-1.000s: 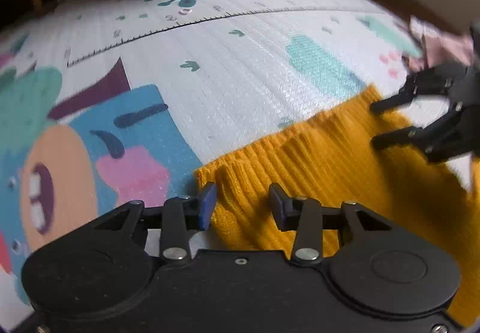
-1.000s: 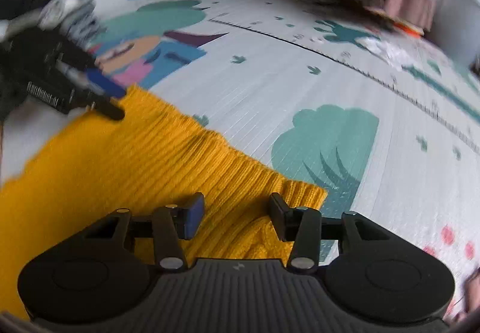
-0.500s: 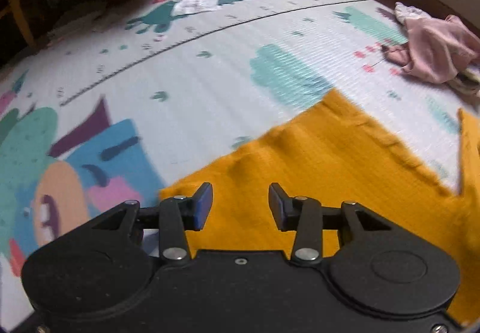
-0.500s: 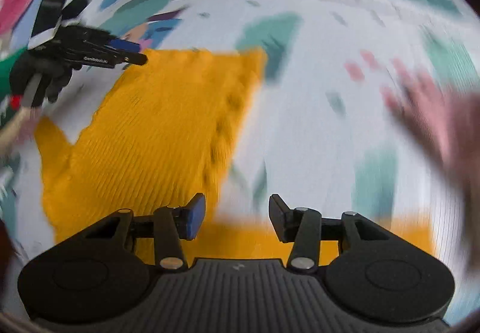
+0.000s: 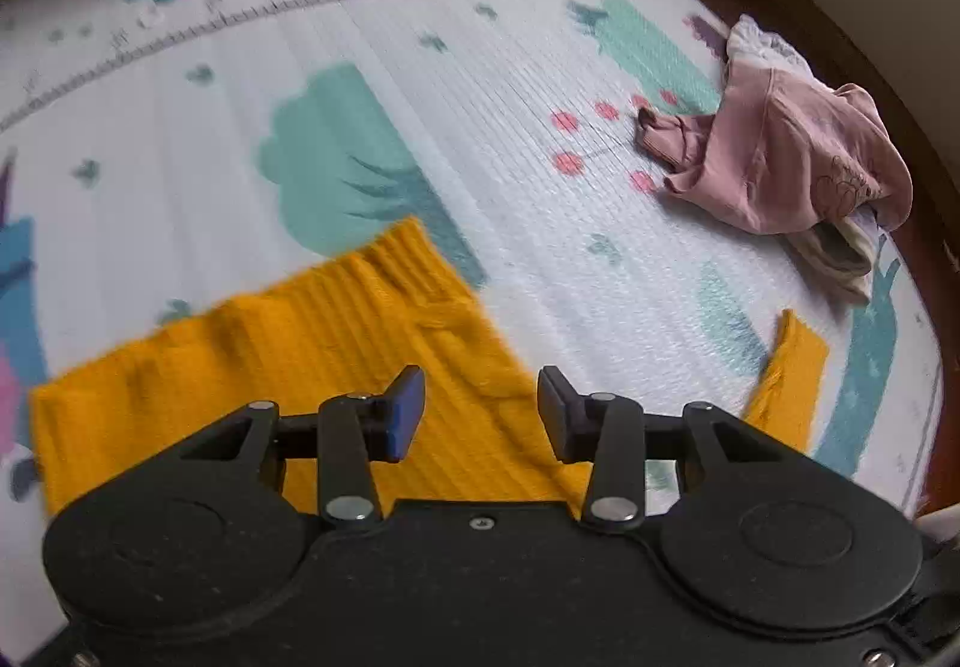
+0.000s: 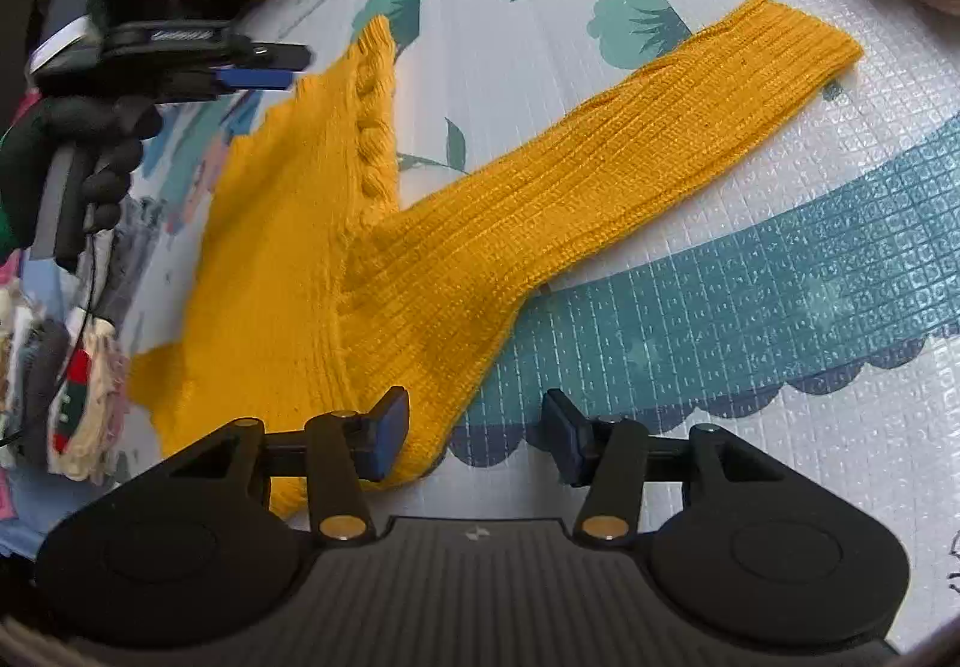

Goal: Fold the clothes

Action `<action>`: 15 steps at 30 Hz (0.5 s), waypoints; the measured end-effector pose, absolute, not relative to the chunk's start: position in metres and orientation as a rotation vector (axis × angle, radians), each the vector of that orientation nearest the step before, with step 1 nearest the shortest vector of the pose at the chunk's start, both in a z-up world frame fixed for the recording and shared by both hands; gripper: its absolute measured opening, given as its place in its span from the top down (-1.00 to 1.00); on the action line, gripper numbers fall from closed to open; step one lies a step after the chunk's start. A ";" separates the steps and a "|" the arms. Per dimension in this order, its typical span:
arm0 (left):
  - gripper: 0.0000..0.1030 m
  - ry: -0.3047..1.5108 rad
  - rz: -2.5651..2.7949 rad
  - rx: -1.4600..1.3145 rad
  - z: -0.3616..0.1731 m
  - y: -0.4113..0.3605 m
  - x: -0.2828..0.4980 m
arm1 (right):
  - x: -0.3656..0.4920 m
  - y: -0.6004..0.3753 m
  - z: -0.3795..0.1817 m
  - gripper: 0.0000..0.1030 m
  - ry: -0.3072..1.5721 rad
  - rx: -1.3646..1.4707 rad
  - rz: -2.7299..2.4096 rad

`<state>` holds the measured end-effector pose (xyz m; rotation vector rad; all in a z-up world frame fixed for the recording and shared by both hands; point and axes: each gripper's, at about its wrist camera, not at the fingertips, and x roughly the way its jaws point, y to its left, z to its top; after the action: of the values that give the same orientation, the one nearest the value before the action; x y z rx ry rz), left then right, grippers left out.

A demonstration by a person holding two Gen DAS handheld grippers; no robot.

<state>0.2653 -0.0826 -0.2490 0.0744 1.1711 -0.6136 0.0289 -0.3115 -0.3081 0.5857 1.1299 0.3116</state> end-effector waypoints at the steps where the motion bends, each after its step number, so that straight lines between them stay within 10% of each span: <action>1: 0.22 1.191 -0.603 0.072 -0.251 -0.088 0.268 | 0.029 -0.313 -0.309 0.01 1.120 0.601 0.324; 15: 0.24 1.196 -0.437 0.210 -0.284 -0.150 0.279 | 0.028 -0.292 -0.316 0.20 1.043 0.534 0.438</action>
<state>0.2793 -0.1502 -0.2840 0.2100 1.1955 -0.4373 0.0282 -0.2917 -0.3157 0.5338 1.0433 0.4379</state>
